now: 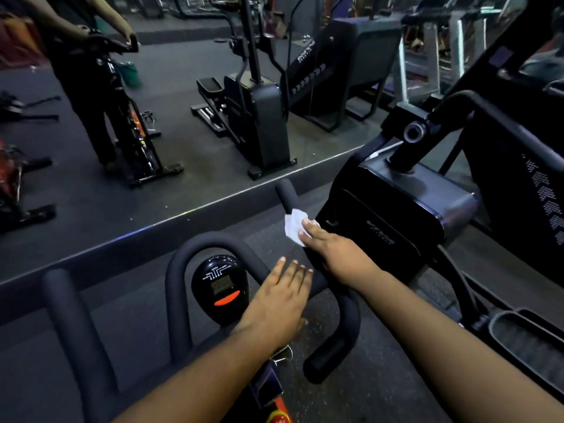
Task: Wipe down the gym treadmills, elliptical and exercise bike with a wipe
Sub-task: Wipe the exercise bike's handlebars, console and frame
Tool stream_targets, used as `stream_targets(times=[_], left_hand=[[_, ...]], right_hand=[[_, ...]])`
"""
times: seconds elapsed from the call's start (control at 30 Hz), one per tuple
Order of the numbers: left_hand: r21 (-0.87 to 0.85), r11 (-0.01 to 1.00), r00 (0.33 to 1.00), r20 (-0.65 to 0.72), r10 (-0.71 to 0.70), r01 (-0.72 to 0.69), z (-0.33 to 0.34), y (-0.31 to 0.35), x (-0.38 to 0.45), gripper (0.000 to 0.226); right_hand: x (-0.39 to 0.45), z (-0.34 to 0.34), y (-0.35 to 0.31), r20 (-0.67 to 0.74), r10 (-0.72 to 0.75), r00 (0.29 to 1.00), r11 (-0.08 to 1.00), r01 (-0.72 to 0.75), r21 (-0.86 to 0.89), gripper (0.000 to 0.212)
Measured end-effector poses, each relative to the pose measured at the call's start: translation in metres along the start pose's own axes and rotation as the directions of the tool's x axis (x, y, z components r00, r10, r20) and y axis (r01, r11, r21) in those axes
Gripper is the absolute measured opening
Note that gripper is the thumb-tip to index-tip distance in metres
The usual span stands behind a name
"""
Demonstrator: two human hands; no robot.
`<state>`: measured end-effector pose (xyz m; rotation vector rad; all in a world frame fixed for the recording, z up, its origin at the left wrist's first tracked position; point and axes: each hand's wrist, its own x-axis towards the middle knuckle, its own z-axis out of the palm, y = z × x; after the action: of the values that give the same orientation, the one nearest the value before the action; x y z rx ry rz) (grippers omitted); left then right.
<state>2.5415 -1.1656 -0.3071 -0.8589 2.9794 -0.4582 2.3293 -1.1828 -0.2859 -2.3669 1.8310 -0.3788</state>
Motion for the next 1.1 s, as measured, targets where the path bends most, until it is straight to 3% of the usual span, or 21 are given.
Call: stream_targets(times=[0.17, 0.37, 0.53, 0.67, 0.87, 1.03, 1.1], left_hand=[[0.029, 1.0, 1.0, 0.017, 0.004, -0.004, 0.001, 0.001, 0.001, 0.096], [0.015, 1.0, 0.999, 0.04, -0.01, 0.009, -0.004, 0.002, 0.0, 0.095], [-0.007, 1.0, 0.999, 0.038, -0.005, 0.006, -0.007, 0.002, 0.001, 0.096], [0.011, 1.0, 1.0, 0.031, -0.004, 0.004, -0.005, 0.001, 0.001, 0.097], [0.029, 1.0, 1.0, 0.018, 0.003, -0.004, -0.005, 0.001, 0.0, 0.095], [0.017, 1.0, 1.0, 0.023, -0.012, 0.012, -0.003, 0.002, 0.0, 0.098], [0.01, 1.0, 0.999, 0.033, -0.007, 0.007, -0.004, 0.001, 0.0, 0.099]], right_hand=[[-0.022, -0.021, 0.009, 0.222, -0.023, 0.975, 0.998, 0.036, -0.055, 0.049], [0.039, -0.043, 0.0, -0.135, 0.049, 0.99, 0.996, -0.038, 0.08, 0.061], [0.057, -0.016, -0.018, -0.138, 0.132, 0.982, 0.988, -0.118, 0.103, 0.072], [0.023, -0.006, -0.008, -0.072, 0.044, 0.996, 0.998, -0.041, 0.039, 0.064], [-0.028, -0.008, 0.006, 0.148, -0.004, 0.989, 0.997, 0.015, -0.072, 0.054], [0.011, -0.03, 0.003, -0.131, -0.011, 0.991, 0.998, 0.004, -0.056, 0.056], [0.03, -0.024, -0.004, -0.143, 0.001, 0.99, 1.0, -0.002, -0.003, 0.06]])
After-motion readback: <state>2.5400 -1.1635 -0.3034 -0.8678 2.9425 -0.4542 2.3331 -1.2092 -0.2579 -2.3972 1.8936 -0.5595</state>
